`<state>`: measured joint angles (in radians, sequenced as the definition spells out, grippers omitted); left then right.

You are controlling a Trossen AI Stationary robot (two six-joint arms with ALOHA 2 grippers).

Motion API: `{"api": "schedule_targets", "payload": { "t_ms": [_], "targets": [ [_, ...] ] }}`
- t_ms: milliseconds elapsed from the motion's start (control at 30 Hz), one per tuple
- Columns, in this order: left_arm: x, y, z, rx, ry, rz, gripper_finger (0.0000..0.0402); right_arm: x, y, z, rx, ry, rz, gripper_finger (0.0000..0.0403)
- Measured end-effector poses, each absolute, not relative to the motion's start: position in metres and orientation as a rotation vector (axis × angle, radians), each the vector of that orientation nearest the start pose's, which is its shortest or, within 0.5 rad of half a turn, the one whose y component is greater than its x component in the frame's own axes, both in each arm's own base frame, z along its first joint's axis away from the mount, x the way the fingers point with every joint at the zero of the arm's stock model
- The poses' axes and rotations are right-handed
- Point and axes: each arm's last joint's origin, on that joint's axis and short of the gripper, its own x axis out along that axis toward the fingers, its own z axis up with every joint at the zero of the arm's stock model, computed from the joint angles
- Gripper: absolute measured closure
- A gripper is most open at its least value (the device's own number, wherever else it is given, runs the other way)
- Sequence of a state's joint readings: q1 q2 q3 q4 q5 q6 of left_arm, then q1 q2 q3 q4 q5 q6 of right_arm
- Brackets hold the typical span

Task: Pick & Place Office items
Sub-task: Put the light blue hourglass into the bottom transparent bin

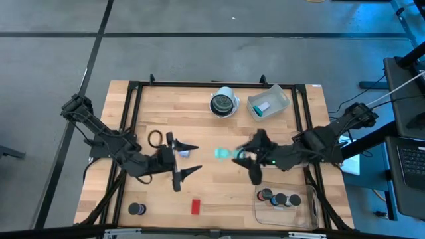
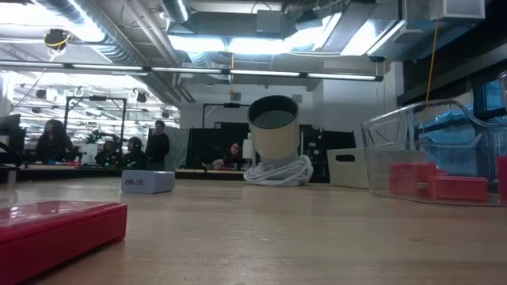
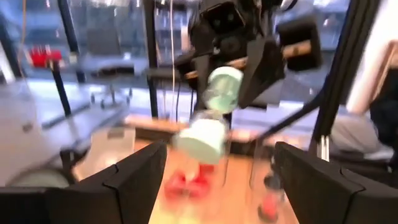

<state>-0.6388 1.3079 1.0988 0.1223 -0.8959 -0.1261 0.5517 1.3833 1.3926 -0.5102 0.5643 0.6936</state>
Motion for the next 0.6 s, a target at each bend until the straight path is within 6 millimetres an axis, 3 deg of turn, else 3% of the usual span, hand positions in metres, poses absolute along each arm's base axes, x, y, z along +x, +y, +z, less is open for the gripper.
{"api": "schedule_targets", "payload": {
  "t_ms": [200, 400, 600],
  "targets": [
    [0.239, -0.152, 0.331, -0.132, 0.258, 0.274, 0.0105, 0.230, 0.148, 0.347, 0.738, 0.848, -0.282, 0.0209],
    [0.229, -0.143, 0.305, -0.164, 0.400, 0.403, 0.0105, 0.207, 0.187, 0.329, 1.008, 1.173, -0.331, 0.0209],
    [0.225, -0.139, 0.280, -0.151, 0.410, 0.472, 0.0105, 0.178, 0.229, 0.317, 1.175, 1.328, -0.434, 0.0209]
  ]
}}
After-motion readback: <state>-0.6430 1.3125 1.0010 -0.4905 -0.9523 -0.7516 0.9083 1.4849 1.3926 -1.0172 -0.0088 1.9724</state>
